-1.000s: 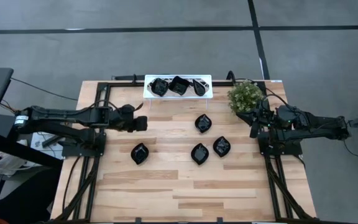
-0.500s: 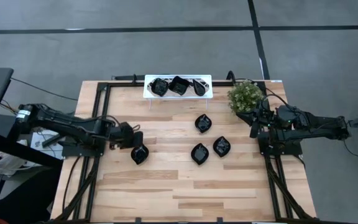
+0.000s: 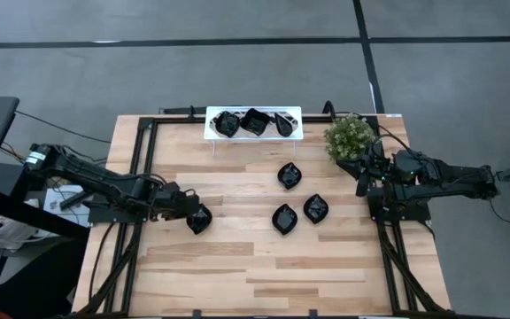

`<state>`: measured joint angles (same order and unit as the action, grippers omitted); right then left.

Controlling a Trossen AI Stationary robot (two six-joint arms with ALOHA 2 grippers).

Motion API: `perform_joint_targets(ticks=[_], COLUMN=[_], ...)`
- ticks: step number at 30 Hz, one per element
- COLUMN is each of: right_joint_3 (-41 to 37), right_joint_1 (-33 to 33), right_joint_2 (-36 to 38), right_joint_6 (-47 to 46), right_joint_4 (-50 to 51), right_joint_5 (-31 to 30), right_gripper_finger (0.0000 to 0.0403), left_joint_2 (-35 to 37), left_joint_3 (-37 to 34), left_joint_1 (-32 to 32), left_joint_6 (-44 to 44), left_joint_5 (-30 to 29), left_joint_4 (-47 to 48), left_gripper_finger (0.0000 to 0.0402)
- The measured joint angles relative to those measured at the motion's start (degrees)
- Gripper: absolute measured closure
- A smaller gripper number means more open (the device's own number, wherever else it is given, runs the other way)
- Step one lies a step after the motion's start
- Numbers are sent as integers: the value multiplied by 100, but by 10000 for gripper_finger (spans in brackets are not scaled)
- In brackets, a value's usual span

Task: Pick & Place Mini shaped plates
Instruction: Stack the leaf-shaped plate on top of the other leaf-shaped plate on the shelf

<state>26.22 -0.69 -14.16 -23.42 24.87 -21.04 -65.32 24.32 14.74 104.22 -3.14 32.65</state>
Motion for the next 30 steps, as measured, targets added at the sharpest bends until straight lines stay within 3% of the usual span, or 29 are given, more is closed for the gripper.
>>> perform_joint_targets(ticks=[30], right_joint_3=[0], right_joint_1=[0], right_joint_2=[1], right_joint_6=[-4], right_joint_4=[0], right_joint_5=[-2], right_gripper_finger=[401], left_joint_2=[-140], left_joint_3=[-164], left_joint_1=[-4], left_joint_6=[-44], left_joint_5=[81], left_joint_4=[-77], left_gripper_finger=[297])
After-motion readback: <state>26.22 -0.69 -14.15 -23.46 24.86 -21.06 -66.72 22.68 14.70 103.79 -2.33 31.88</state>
